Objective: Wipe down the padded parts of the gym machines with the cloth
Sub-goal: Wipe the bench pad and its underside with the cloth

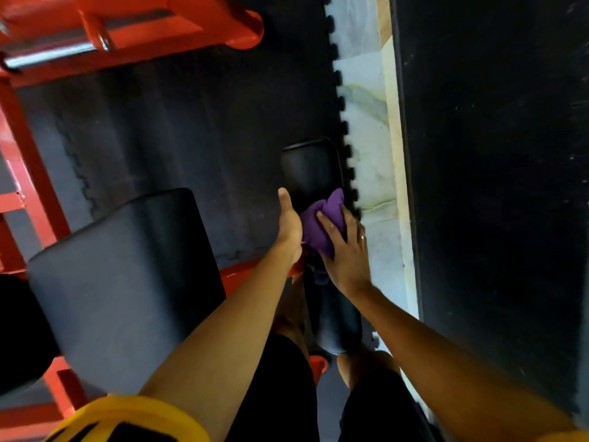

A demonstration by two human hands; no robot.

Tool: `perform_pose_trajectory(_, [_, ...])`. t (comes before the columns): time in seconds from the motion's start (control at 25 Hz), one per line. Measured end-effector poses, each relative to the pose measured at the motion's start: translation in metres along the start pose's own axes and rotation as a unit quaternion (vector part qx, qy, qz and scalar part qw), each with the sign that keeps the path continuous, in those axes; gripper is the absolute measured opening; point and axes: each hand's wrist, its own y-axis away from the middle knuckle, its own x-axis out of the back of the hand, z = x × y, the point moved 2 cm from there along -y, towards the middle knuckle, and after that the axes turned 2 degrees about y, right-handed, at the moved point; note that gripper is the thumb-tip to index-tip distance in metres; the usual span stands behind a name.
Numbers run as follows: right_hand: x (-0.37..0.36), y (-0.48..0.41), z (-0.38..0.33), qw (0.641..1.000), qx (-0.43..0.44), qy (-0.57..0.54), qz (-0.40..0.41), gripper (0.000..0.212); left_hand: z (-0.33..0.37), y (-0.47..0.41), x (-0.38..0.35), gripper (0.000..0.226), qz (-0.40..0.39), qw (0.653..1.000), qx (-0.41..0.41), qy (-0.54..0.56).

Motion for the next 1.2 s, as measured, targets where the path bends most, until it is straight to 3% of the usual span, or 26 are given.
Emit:
perform_pose_trajectory(0.12, [0.019,-0.074,-0.022,0.999,-0.042,-0.025,0.017,0.073,-0.033,-0.022,-0.005,0.098,-0.021,0.999,-0.04,0.026])
perform_pose_trajectory(0.24, [0.032,-0.126,-0.033,0.999,-0.03,-0.022,0.024,0.071,-0.048,-0.035,-0.007,0.095,-0.01,0.99,-0.137,-0.016])
perform_pose_trajectory(0.36, [0.028,-0.102,-0.026,0.999,-0.029,-0.025,0.025,0.077,-0.018,-0.009,0.003,0.102,-0.002,0.993,-0.118,-0.003])
perform_pose_trajectory(0.44, [0.017,-0.05,-0.022,0.999,-0.021,-0.002,0.027,0.081,-0.004,-0.007,0.008,0.094,-0.005,0.996,-0.08,0.03])
perform_pose_trajectory(0.6, [-0.005,0.033,-0.005,1.0,-0.005,0.0,-0.012,0.083,0.011,-0.017,0.02,0.08,0.006,1.0,-0.023,-0.016])
perform_pose_trajectory(0.84, [0.017,-0.077,-0.034,0.999,-0.035,-0.005,0.015,0.071,-0.001,0.001,0.006,0.085,-0.027,0.998,-0.047,0.028])
perform_pose_trajectory(0.96, [0.031,-0.129,-0.039,0.997,-0.064,-0.023,0.045,0.067,-0.021,-0.01,0.004,0.098,-0.034,0.994,-0.094,-0.038])
perform_pose_trajectory(1.08, [0.029,-0.107,-0.033,0.998,-0.027,-0.013,0.053,0.072,-0.001,0.005,0.015,0.077,-0.041,0.993,-0.1,-0.05])
perform_pose_trajectory(1.2, [0.011,-0.037,-0.017,0.999,-0.018,-0.015,0.045,0.074,0.016,-0.006,0.023,0.086,-0.036,0.998,-0.043,-0.014])
